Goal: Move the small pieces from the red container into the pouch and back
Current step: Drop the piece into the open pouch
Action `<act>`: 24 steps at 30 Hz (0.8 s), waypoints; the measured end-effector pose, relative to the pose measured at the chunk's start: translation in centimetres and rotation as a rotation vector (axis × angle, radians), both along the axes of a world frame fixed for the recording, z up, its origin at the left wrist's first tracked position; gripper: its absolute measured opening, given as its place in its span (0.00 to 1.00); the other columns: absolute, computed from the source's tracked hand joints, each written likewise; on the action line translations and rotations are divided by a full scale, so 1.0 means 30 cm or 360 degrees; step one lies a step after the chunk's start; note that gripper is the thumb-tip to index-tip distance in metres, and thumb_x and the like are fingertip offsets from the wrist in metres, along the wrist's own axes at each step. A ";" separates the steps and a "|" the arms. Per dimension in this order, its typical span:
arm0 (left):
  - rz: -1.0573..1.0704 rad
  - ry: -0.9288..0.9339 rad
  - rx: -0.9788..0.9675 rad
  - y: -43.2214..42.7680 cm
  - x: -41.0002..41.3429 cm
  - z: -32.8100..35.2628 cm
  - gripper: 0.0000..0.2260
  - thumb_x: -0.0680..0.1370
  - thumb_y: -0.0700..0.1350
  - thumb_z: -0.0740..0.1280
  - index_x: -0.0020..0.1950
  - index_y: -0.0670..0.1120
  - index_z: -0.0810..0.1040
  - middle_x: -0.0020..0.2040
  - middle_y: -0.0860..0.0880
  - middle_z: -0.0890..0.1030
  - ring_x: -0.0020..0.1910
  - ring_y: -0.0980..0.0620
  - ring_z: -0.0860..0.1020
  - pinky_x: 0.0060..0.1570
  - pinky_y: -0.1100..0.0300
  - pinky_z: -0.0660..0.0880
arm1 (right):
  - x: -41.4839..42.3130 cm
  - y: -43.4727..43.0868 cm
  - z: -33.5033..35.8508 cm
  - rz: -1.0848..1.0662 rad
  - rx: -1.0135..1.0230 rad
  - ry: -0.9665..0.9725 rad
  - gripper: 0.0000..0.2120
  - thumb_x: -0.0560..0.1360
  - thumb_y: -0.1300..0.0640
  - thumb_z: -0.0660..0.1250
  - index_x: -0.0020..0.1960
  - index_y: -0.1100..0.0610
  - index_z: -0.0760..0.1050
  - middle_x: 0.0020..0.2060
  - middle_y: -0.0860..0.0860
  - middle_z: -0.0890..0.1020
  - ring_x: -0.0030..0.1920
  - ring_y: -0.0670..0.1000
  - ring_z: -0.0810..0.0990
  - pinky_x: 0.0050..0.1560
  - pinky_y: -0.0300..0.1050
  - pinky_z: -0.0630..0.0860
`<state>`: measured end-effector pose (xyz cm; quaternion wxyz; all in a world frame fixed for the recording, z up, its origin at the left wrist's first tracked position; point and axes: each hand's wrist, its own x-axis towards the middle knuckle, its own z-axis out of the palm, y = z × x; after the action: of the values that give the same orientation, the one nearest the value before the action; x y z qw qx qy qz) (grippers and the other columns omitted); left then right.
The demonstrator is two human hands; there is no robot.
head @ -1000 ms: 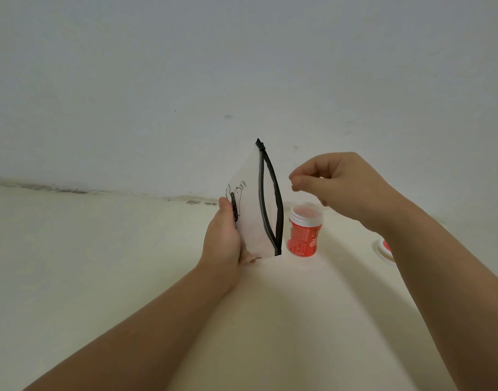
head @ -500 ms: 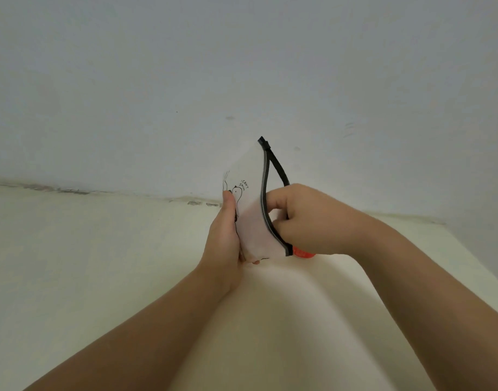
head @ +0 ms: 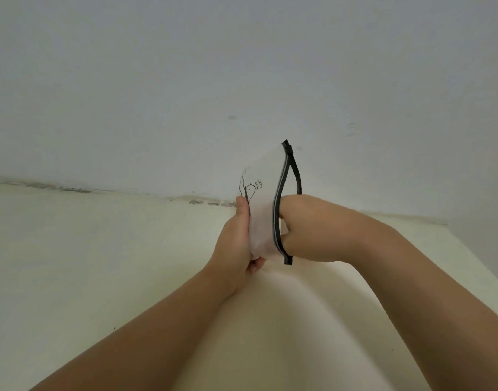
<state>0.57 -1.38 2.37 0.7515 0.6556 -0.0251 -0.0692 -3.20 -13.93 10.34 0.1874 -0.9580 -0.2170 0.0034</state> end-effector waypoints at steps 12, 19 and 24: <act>0.0027 0.0027 0.0002 -0.007 0.000 0.003 0.32 0.80 0.66 0.48 0.26 0.51 0.76 0.21 0.51 0.69 0.19 0.52 0.64 0.25 0.62 0.56 | 0.015 0.032 -0.033 -0.0217 -0.0180 -0.0129 0.08 0.74 0.58 0.62 0.45 0.60 0.79 0.36 0.55 0.81 0.34 0.54 0.73 0.38 0.46 0.70; 0.0116 0.0044 0.0017 -0.010 -0.002 0.008 0.28 0.80 0.66 0.50 0.34 0.49 0.76 0.22 0.50 0.71 0.23 0.50 0.66 0.26 0.61 0.57 | 0.047 0.035 -0.074 -0.0241 -0.0106 -0.0168 0.09 0.71 0.56 0.62 0.44 0.59 0.79 0.39 0.55 0.85 0.34 0.53 0.73 0.37 0.47 0.72; 0.0142 0.0109 0.0029 -0.014 -0.004 0.014 0.31 0.79 0.67 0.51 0.26 0.52 0.79 0.22 0.52 0.73 0.24 0.50 0.68 0.28 0.61 0.59 | 0.046 0.036 -0.064 -0.0249 -0.0133 -0.0106 0.11 0.70 0.56 0.62 0.45 0.60 0.80 0.37 0.56 0.85 0.33 0.52 0.72 0.37 0.48 0.71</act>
<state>0.44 -1.79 2.80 0.7483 0.6602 0.0304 -0.0582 -1.80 -12.85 8.41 0.1395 -0.9786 -0.1473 -0.0341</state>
